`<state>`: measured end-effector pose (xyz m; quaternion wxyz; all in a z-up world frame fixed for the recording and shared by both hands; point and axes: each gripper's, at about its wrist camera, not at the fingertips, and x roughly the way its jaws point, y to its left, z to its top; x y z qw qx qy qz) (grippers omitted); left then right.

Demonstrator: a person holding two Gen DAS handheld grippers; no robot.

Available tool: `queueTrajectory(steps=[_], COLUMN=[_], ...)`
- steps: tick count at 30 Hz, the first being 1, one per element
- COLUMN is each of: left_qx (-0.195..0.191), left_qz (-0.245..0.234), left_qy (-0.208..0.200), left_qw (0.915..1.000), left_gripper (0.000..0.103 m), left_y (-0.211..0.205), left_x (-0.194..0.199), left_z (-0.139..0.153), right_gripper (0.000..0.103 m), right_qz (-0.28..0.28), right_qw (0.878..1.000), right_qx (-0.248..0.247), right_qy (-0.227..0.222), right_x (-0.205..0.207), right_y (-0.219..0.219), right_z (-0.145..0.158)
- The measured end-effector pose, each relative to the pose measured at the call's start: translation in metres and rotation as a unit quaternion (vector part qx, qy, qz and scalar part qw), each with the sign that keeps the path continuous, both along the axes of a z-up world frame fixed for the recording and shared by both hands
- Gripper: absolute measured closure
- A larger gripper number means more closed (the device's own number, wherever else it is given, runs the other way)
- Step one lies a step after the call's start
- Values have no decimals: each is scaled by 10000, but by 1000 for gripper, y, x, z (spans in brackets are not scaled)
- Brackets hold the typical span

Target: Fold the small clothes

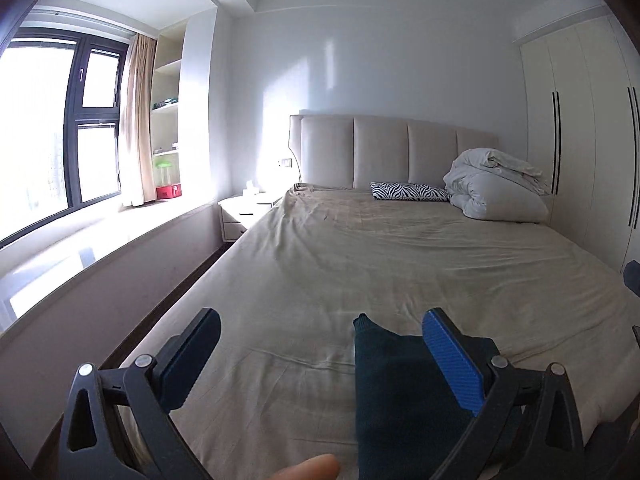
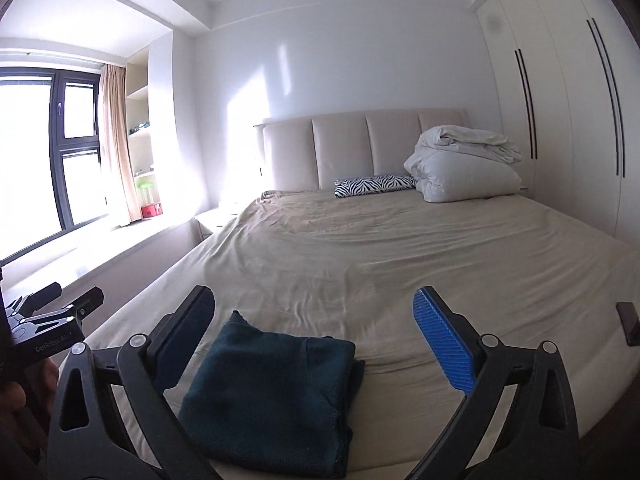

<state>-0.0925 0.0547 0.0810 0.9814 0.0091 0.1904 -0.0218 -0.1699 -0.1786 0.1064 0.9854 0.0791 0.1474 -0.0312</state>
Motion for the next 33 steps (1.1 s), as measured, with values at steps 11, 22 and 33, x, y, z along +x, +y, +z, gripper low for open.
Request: queueTrajectory(steps=[11, 22, 33], left_qx=[181, 54, 66], left_qz=[-152, -161, -245], left_qy=[1576, 2498, 2444], left_qw=[9872, 9682, 9694], left_gripper=[0, 0, 0], left_y=[-19, -24, -25], left_x=[23, 34, 32], left_z=[-63, -114, -114], right_gripper=[2, 2, 2], right_qz=[-373, -676, -419], right_qw=[9807, 9419, 9409], right_qx=[171, 546, 280], right_qy=[1913, 3244, 3350], right_x=[26, 44, 50], right_y=[4, -3, 21], right_z=[-37, -113, -120])
